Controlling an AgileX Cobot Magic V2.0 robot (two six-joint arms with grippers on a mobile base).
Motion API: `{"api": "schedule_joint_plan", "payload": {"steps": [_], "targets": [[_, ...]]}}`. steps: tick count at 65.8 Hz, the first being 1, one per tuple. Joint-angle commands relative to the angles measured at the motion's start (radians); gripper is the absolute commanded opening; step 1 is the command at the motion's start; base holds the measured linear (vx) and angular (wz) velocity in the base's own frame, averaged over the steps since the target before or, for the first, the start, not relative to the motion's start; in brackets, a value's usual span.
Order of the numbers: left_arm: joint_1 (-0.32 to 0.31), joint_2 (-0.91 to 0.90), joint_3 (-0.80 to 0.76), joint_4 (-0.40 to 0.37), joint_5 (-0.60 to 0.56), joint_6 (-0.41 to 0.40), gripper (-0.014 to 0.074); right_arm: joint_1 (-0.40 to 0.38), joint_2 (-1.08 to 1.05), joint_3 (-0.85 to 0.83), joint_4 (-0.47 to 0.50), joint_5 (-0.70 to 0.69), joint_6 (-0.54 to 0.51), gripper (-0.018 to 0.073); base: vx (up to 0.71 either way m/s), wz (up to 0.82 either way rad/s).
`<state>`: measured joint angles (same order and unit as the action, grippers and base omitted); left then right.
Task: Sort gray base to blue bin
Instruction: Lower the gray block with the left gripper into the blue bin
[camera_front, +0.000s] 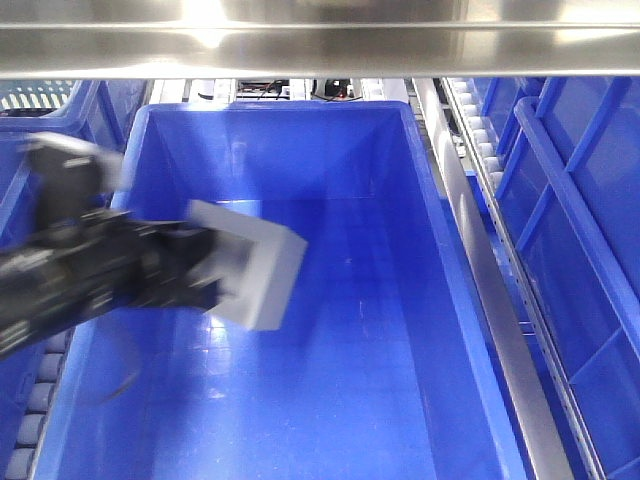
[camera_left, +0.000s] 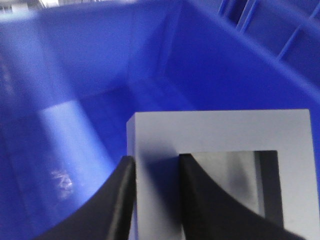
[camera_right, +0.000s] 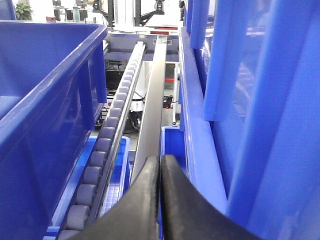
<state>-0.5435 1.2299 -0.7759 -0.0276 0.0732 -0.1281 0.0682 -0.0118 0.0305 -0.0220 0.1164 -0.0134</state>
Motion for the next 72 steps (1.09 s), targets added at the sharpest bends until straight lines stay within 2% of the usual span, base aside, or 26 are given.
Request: {"api": "schedule_joint_plan", "payload": {"steps": [1, 25, 37, 44, 53, 72], "targets": [[-0.01, 0.043, -0.077, -0.011, -0.081, -0.013, 0.0038, -0.005, -0.011, 0.014, -0.011, -0.078, -0.005, -0.0009, 0.0, 0.0], [-0.01, 0.289, -0.238, -0.012, 0.108, -0.013, 0.0042, -0.005, -0.011, 0.014, -0.011, -0.078, -0.005, -0.0009, 0.0, 0.0], [-0.011, 0.354, -0.254, -0.063, 0.112, -0.013, 0.0051, -0.005, -0.011, 0.014, -0.011, -0.078, -0.005, -0.0009, 0.0, 0.0], [-0.011, 0.383, -0.258, -0.064, 0.109, -0.013, 0.007, -0.005, -0.011, 0.014, -0.011, -0.078, -0.005, -0.0009, 0.0, 0.0], [-0.011, 0.407, -0.258, -0.063, 0.117, -0.013, 0.0123, -0.005, -0.011, 0.014, -0.011, -0.078, -0.005, -0.0009, 0.0, 0.0], [-0.011, 0.41, -0.258, -0.063, 0.117, -0.013, 0.0332, -0.005, -0.011, 0.014, -0.011, -0.078, -0.005, -0.0009, 0.0, 0.0]]}}
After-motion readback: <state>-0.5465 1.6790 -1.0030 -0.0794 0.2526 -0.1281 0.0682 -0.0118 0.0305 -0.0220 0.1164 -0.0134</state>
